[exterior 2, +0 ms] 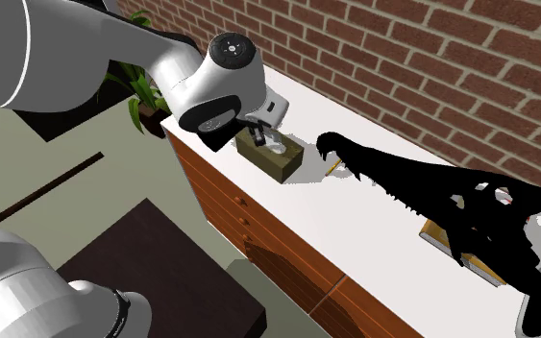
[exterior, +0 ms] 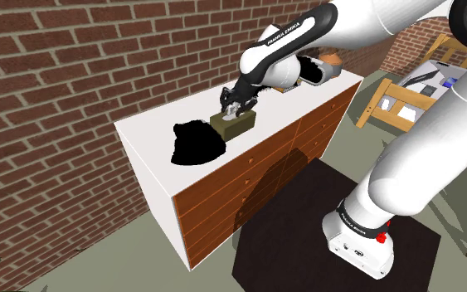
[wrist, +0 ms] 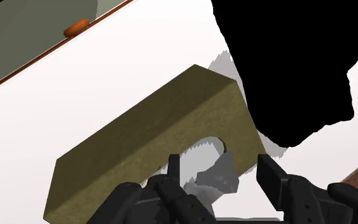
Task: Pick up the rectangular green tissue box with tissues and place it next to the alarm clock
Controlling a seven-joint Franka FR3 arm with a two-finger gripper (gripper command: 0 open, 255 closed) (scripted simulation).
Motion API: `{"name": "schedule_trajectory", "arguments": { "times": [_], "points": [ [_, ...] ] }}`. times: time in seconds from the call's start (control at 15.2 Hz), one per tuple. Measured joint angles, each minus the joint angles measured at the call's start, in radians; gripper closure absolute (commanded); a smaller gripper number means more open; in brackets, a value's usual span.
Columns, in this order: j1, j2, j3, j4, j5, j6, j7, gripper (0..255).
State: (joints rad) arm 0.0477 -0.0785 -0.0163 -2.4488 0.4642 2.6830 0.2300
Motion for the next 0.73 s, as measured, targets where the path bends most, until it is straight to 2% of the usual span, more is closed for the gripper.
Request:
{"name": "schedule_trajectory", "arguments": {
  "times": [0.73],
  "points": [
    [-0.003,-0.013,0.001,0.005,-0.014,-0.016,0.015,255]
  ]
}}
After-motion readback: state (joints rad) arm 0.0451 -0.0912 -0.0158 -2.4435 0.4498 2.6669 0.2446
